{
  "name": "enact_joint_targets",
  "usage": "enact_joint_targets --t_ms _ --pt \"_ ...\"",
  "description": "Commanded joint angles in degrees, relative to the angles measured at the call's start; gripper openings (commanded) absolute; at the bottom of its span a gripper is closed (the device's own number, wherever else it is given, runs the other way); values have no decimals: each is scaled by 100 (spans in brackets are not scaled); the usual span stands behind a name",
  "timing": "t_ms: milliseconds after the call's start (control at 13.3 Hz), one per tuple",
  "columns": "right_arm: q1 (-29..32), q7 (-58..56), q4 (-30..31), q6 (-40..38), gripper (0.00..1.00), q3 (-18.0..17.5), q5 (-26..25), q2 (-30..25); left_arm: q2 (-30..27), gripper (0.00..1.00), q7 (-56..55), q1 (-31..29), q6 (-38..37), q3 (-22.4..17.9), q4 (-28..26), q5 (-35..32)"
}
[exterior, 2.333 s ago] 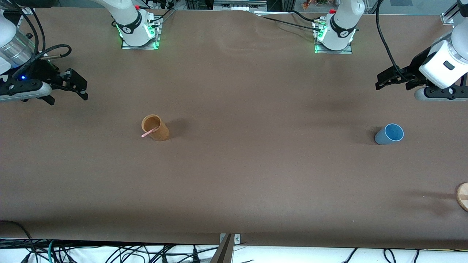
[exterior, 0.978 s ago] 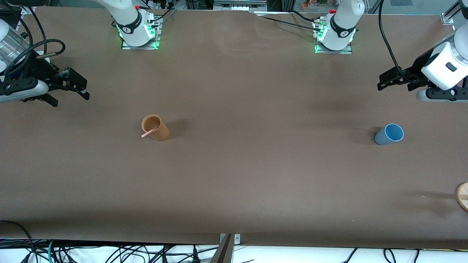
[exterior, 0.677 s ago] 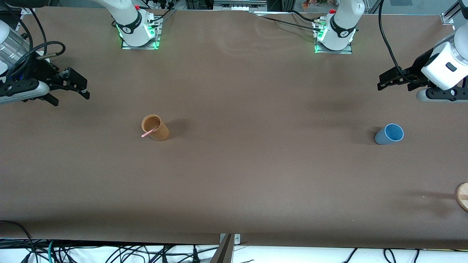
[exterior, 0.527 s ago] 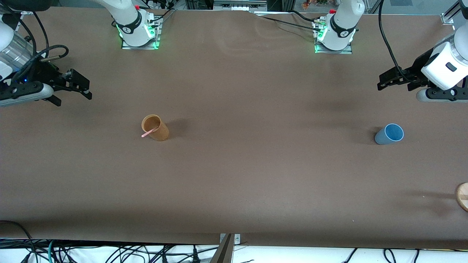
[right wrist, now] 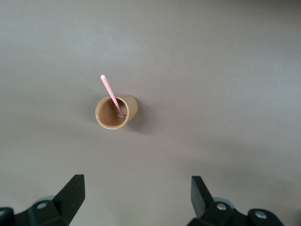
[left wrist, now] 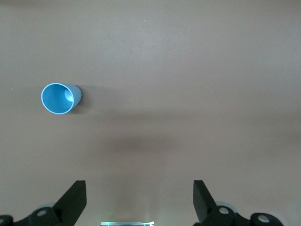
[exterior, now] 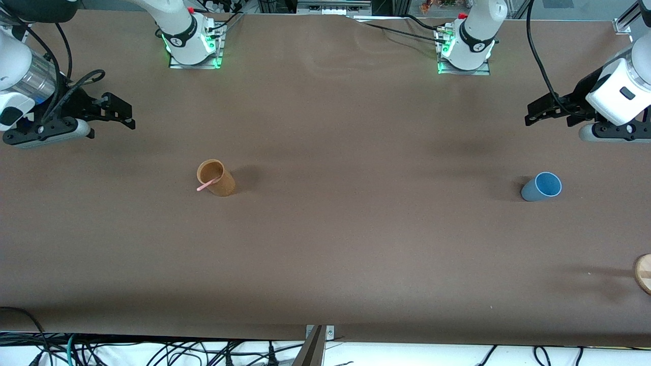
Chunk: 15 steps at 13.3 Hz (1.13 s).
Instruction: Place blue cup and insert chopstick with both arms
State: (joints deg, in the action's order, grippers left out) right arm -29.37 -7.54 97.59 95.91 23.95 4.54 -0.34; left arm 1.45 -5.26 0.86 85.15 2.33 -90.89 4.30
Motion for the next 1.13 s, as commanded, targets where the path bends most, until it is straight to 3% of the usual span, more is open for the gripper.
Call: enact_joint_targets --t_ms 0,226,452,828,1054 --pt "19 -256 -47 -186 100 22 100 -88 84 100 122 -16 -130 22 177 -87" --pt "11 -310 -82 -362 100 -30 65 -168 84 100 122 -7 -130 22 177 -87" --pt "-129 -266 -48 101 100 -74 99 -19 84 100 122 2 -130 22 168 -87" --pt "-858 33 -56 1349 100 -92 327 1165 92 100 122 2 -130 22 168 -87" --pt "-956 42 -47 1974 100 -92 504 1904 119 100 113 -7 -130 22 177 -87"
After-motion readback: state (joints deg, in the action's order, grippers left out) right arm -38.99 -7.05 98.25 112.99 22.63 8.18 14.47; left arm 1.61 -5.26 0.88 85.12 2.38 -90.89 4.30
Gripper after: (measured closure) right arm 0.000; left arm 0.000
